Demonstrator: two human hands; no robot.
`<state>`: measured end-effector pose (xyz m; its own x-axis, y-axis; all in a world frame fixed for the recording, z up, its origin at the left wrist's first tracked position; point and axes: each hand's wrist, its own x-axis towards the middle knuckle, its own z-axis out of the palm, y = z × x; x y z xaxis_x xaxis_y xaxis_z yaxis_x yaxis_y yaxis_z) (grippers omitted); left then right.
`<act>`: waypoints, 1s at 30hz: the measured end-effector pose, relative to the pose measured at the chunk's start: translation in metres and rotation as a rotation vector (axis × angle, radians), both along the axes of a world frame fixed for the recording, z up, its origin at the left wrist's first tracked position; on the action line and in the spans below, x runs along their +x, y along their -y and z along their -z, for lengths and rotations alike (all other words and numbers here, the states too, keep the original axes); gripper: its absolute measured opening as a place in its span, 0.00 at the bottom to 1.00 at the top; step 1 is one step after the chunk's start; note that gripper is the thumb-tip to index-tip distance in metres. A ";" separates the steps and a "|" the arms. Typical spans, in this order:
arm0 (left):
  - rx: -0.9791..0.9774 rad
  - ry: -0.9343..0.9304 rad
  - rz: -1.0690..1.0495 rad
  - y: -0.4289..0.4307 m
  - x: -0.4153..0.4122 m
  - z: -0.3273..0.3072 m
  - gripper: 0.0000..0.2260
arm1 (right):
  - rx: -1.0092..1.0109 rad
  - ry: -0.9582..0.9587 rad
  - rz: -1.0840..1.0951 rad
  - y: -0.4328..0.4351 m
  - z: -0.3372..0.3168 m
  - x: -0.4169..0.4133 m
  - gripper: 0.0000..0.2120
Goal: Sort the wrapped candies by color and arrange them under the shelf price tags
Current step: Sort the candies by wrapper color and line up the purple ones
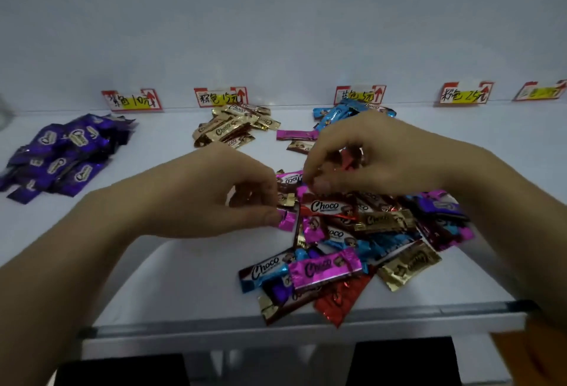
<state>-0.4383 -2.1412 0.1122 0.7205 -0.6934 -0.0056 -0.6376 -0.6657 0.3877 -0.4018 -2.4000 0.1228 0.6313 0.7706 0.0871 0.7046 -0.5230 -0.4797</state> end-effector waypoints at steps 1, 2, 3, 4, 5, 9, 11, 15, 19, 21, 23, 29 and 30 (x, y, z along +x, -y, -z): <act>-0.020 -0.036 0.030 -0.003 -0.007 0.001 0.14 | -0.055 -0.019 -0.043 -0.003 -0.003 -0.007 0.10; -0.033 -0.053 0.063 -0.005 -0.014 0.003 0.13 | -0.102 -0.033 -0.082 -0.005 -0.004 -0.013 0.12; -0.036 -0.066 0.089 -0.007 -0.019 0.006 0.14 | -0.136 -0.056 -0.111 -0.007 -0.005 -0.020 0.14; -0.032 -0.082 0.103 -0.008 -0.022 0.009 0.15 | -0.155 -0.091 -0.131 -0.008 -0.004 -0.026 0.16; -0.027 -0.096 0.107 -0.009 -0.025 0.012 0.17 | -0.175 -0.124 -0.144 -0.009 -0.002 -0.033 0.17; -0.005 -0.126 0.122 -0.005 -0.017 0.025 0.29 | -0.253 -0.079 -0.147 -0.009 0.009 -0.049 0.19; -0.017 -0.080 0.106 -0.002 -0.016 0.029 0.29 | -0.232 -0.025 -0.108 -0.008 0.011 -0.051 0.17; -0.044 0.080 0.068 -0.004 -0.026 0.026 0.21 | -0.227 0.064 0.000 -0.010 0.014 -0.048 0.18; -0.073 0.116 -0.055 -0.011 -0.020 0.027 0.12 | -0.159 0.139 0.117 -0.014 0.016 -0.046 0.19; -0.079 0.112 -0.102 -0.013 -0.019 0.026 0.10 | -0.074 0.117 0.138 -0.009 0.010 -0.046 0.16; -0.091 0.110 -0.133 -0.015 -0.019 0.027 0.08 | -0.066 0.111 0.110 0.001 0.002 -0.046 0.11; -0.124 0.161 -0.206 -0.018 -0.016 0.027 0.06 | -0.366 0.082 0.170 0.010 0.001 -0.055 0.19; -0.134 0.165 -0.213 -0.017 -0.016 0.027 0.06 | -0.361 0.079 0.175 0.010 0.001 -0.055 0.19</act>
<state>-0.4548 -2.1238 0.0856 0.8336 -0.5128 0.2052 -0.5506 -0.7414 0.3836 -0.4570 -2.4101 0.1220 0.7577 0.6422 -0.1160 0.6173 -0.7630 -0.1918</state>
